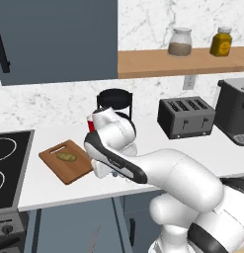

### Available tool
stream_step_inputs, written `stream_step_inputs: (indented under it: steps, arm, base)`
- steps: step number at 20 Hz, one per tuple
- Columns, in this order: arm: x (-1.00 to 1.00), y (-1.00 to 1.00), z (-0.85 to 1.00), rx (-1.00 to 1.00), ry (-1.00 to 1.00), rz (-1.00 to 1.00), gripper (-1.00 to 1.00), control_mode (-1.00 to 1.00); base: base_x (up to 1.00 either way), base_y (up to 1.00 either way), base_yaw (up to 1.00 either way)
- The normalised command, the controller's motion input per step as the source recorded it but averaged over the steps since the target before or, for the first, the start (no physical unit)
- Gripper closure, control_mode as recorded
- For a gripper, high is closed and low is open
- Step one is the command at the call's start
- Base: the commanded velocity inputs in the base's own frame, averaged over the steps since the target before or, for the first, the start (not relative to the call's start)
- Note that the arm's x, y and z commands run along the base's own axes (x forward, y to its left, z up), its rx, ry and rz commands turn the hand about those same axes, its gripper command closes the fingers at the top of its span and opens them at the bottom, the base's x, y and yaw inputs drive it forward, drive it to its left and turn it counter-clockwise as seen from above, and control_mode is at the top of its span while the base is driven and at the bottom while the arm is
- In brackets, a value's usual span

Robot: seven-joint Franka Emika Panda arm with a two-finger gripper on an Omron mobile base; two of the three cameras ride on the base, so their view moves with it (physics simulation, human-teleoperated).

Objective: Place the appropriate cutting tool for cutting the potato skin on the cutting board.

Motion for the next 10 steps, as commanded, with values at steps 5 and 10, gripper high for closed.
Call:
stream_step_inputs:
  steps: [5, 10]
  arm:
    - [0.34, 0.28, -0.02, 0.0, -0.03, 0.45, 1.0, -1.0]
    - [0.36, 0.32, -0.01, 0.0, -0.07, 0.38, 1.0, -1.0]
  base:
    - [0.0, 0.0, 0.0]
    - [0.0, 0.0, 0.0]
